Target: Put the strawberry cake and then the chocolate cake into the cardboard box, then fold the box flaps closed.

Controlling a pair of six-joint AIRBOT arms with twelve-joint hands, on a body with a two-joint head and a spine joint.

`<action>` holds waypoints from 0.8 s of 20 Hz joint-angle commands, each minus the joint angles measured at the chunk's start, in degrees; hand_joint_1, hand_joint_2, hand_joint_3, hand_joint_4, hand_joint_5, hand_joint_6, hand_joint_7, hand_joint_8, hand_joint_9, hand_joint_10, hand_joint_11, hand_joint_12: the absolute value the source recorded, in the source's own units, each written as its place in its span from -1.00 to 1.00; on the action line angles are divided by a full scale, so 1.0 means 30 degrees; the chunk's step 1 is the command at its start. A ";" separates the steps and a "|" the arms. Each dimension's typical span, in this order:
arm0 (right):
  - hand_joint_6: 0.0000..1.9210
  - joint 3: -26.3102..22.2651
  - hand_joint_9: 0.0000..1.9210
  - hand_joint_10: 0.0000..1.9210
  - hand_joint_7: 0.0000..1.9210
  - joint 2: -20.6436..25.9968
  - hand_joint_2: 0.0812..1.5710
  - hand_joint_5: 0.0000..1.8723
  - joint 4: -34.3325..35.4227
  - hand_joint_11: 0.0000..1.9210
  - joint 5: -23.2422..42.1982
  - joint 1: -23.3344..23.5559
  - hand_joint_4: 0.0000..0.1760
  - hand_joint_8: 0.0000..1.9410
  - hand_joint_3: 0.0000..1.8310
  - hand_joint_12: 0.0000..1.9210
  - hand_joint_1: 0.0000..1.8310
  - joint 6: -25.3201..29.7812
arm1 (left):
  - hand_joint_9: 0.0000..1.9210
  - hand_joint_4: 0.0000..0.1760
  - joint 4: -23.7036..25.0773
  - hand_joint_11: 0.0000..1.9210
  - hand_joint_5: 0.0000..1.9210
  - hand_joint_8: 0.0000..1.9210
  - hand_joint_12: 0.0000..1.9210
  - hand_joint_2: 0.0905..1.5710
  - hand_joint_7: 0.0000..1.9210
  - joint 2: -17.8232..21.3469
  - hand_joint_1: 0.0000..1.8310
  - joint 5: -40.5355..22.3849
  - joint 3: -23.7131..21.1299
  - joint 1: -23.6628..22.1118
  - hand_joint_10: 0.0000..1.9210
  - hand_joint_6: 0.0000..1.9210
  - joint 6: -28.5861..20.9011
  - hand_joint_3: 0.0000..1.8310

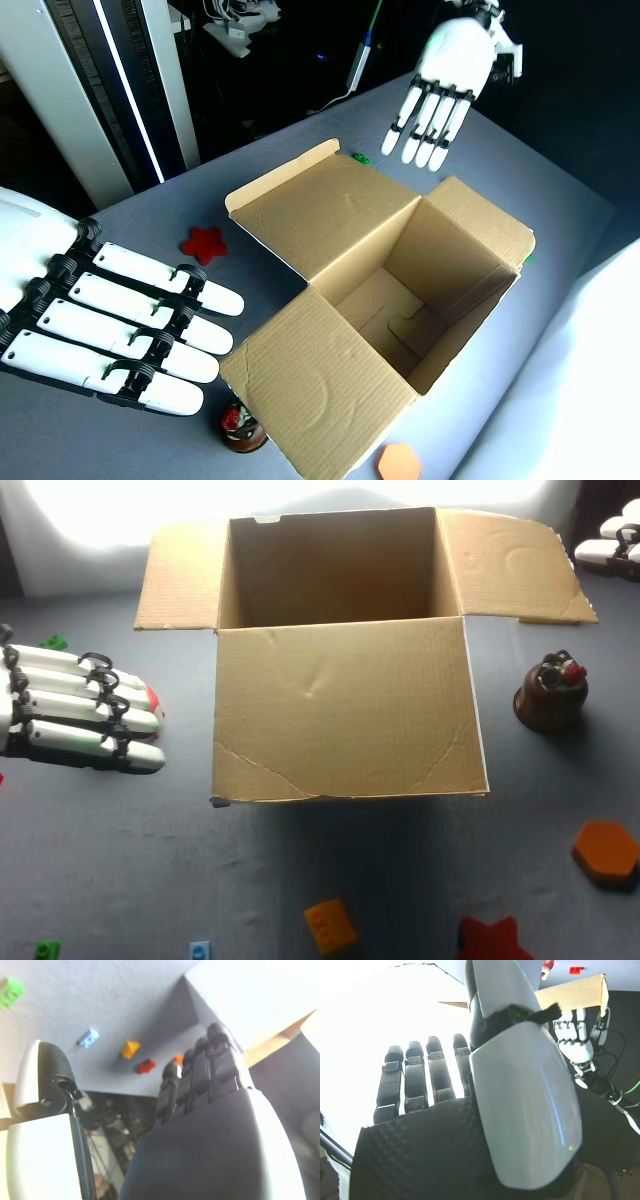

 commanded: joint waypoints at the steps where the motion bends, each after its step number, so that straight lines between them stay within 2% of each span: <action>1: -1.00 0.0041 -1.00 -1.00 -1.00 0.0255 0.32 -1.00 0.0323 -1.00 0.1771 0.0216 -0.77 -1.00 -1.00 -1.00 0.15 -0.0029 | -1.00 -0.21 -0.1428 -1.00 -0.95 -1.00 -0.85 0.17 -0.97 -0.0092 0.16 0.0039 0.0219 0.0069 -1.00 -1.00 0.0284 -1.00; 3: -1.00 0.0041 -1.00 -1.00 -1.00 0.0255 0.31 -1.00 0.0323 -1.00 0.1771 0.0214 -0.85 -1.00 -1.00 -1.00 0.15 -0.0029 | -1.00 -0.27 -0.1852 -1.00 -0.98 -1.00 -0.87 0.17 -0.98 -0.0681 0.15 0.0308 0.0699 0.0496 -1.00 -1.00 0.0438 -1.00; 6: -1.00 0.0041 -1.00 -1.00 -1.00 0.0257 0.30 -1.00 0.0325 -1.00 0.1769 0.0207 -0.85 -1.00 -1.00 -1.00 0.20 -0.0029 | -1.00 -0.35 -0.2348 -1.00 -0.97 -1.00 -0.88 0.16 -0.98 -0.1559 0.17 0.0808 0.1518 0.0846 -1.00 -1.00 0.0519 -1.00; 8: -1.00 0.0041 -1.00 -1.00 -1.00 0.0257 0.29 -1.00 0.0325 -1.00 0.1767 0.0205 -0.68 -1.00 -1.00 -1.00 0.22 -0.0029 | -1.00 -0.51 -0.2688 -1.00 -1.00 -1.00 -0.93 0.19 -1.00 -0.2153 0.14 0.1135 0.2156 0.0861 -1.00 -1.00 0.0580 -0.99; 10: -1.00 0.0039 -1.00 -1.00 -1.00 0.0255 0.27 -1.00 0.0325 -1.00 0.1767 0.0205 -0.64 -1.00 -1.00 -1.00 0.28 -0.0029 | -1.00 -0.24 -0.2738 -1.00 -1.00 -1.00 -0.90 0.19 -1.00 -0.2684 0.15 0.1383 0.2773 0.0863 -1.00 -1.00 0.0637 -1.00; 12: -1.00 0.0039 -1.00 -1.00 -1.00 0.0255 0.29 -1.00 0.0325 -1.00 0.1767 0.0207 -0.56 -1.00 -1.00 -1.00 0.26 -0.0029 | -1.00 -0.13 -0.2767 -1.00 -1.00 -1.00 -0.96 0.25 -1.00 -0.3200 0.16 0.1536 0.3481 0.0894 -1.00 -1.00 0.0648 -0.98; 13: -1.00 0.0039 -1.00 -1.00 -1.00 0.0255 0.28 -1.00 0.0325 -1.00 0.1767 0.0207 -0.58 -1.00 -1.00 -1.00 0.27 -0.0029 | -1.00 -0.24 -0.2881 -0.99 -0.97 -1.00 -0.96 0.26 -0.99 -0.3498 0.15 0.1576 0.3919 0.0987 -1.00 -0.99 0.0648 -0.98; 14: -1.00 0.0041 -1.00 -1.00 -1.00 0.0257 0.29 -1.00 0.0325 -1.00 0.1767 0.0207 -0.65 -1.00 -1.00 -1.00 0.24 -0.0029 | -1.00 -0.50 -0.3076 -0.99 -0.93 -0.99 -0.96 0.25 -0.97 -0.3836 0.17 0.1587 0.4433 0.1144 -1.00 -0.98 0.0648 -0.99; 15: -1.00 0.0041 -1.00 -1.00 -1.00 0.0257 0.29 -1.00 0.0325 -1.00 0.1767 0.0207 -0.66 -1.00 -1.00 -1.00 0.22 -0.0029 | -1.00 -0.59 -0.3091 -1.00 -0.95 -0.99 -0.96 0.27 -0.98 -0.4027 0.15 0.1610 0.4713 0.1180 -1.00 -0.99 0.0648 -0.98; 16: -1.00 0.0041 -1.00 -1.00 -1.00 0.0255 0.29 -1.00 0.0325 -1.00 0.1769 0.0209 -0.76 -1.00 -1.00 -1.00 0.23 -0.0029 | -1.00 -0.62 -0.3097 -0.98 -0.96 -1.00 -0.95 0.23 -0.98 -0.4405 0.19 0.1649 0.5256 0.1258 -1.00 -0.99 0.0648 -0.99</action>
